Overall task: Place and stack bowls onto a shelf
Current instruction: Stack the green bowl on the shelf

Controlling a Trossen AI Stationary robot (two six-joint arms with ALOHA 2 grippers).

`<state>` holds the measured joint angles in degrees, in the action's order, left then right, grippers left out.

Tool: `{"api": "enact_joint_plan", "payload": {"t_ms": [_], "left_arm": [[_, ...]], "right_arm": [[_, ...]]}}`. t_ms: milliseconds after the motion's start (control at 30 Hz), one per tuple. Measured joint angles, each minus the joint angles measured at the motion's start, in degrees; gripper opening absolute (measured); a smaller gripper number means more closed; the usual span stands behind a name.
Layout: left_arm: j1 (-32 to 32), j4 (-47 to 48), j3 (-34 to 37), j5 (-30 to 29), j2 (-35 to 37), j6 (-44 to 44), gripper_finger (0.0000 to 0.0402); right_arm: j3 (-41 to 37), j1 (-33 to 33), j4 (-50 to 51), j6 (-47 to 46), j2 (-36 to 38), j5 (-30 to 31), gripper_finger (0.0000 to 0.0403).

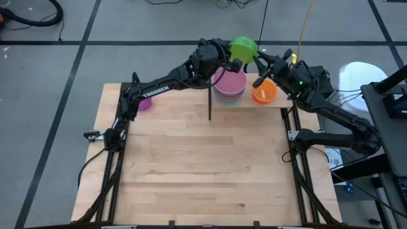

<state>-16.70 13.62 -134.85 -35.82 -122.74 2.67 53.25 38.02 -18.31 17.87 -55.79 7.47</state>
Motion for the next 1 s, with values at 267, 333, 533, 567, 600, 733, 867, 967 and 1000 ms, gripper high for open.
{"api": "enact_joint_plan", "payload": {"t_ms": [267,333,533,567,600,733,867,967,1000], "left_arm": [[1.22,1.19,-0.04,0.08,0.13,-2.38,0.0003],[1.22,1.57,-0.04,0.06,0.13,-3.13,0.0003],[1.37,3.44,-0.04,0.11,0.13,-5.46,0.0003],[1.39,3.82,-0.04,0.1,0.13,-5.99,0.0003],[1.39,4.1,-0.04,0.02,0.13,-6.37,0.0003],[1.43,4.02,-0.04,0.09,0.13,-5.91,0.0014],[1.68,3.38,0.02,1.54,0.07,-2.25,0.0055],[1.96,3.26,0.04,1.81,0.04,1.27,0.0082],[1.98,3.2,0.04,1.88,0.04,2.04,0.0089]], "right_arm": [[-0.02,-0.02,-2.68,4.13,-0.48,1.21,0.0095],[-0.02,0.0,-2.62,3.75,-0.5,1.26,0.0091],[-0.02,0.11,-1.65,3.1,-0.5,2.11,0.0018],[-0.02,0.11,-1.65,3.37,-0.5,2.27,0.0011],[-0.02,0.13,-1.64,3.6,-0.51,2.34,0.0011],[-0.02,0.17,-1.64,3.93,-0.55,2.5,0.0005],[0.0,0.22,-1.13,4.55,-0.5,2.31,0.0001],[0.04,0.24,-0.45,5.49,-0.5,2.18,0.0],[0.04,0.24,-0.35,5.7,-0.5,2.17,0.0]]}}
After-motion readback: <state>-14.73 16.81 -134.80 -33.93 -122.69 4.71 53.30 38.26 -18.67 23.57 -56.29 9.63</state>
